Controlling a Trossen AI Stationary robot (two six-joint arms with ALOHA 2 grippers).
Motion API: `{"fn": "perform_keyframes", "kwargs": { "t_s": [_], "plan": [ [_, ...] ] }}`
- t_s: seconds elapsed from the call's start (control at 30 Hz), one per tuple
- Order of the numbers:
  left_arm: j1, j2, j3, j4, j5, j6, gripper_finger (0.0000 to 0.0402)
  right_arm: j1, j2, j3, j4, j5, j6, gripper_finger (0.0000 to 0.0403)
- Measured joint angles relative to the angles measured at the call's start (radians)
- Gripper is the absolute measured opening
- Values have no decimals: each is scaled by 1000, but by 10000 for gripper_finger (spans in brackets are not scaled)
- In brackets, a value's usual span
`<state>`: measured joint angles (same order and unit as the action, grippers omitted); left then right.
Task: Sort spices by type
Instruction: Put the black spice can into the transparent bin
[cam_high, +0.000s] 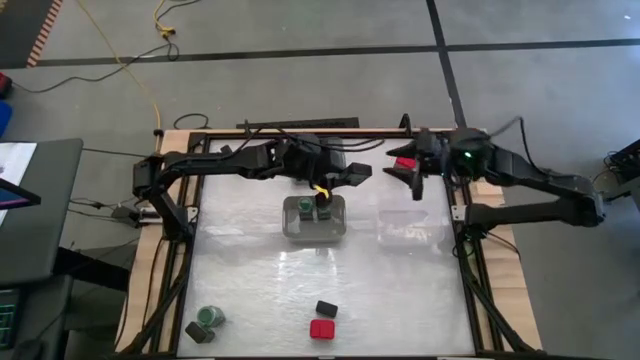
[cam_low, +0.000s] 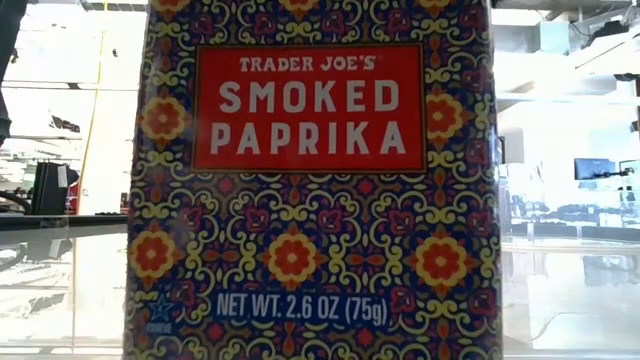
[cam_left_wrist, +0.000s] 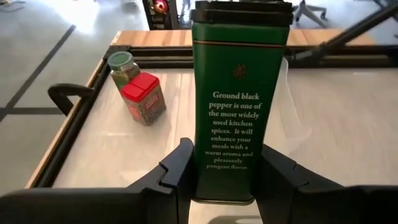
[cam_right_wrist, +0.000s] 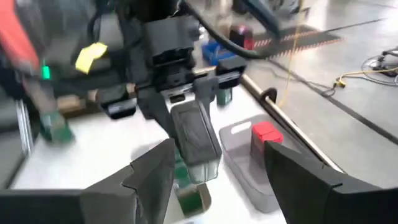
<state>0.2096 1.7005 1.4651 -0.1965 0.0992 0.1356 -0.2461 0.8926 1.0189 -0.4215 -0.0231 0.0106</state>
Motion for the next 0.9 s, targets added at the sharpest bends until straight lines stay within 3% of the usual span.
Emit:
{"fn": "perform_keyframes", "kwargs": {
  "t_s": [0.23,0.43,0.6,0.9],
  "plan": [
    [0,0,0,-2,-1,47,121,60,255,295,-319,51,-158,269],
    [0,0,0,-8,0,78,121,76,390,443,-420,102,-224,269],
    [0,0,0,-10,-12,90,121,70,451,503,-513,116,-229,269],
    [1,0,-1,-19,-21,121,122,54,479,506,-521,107,-223,269]
  ]
}}
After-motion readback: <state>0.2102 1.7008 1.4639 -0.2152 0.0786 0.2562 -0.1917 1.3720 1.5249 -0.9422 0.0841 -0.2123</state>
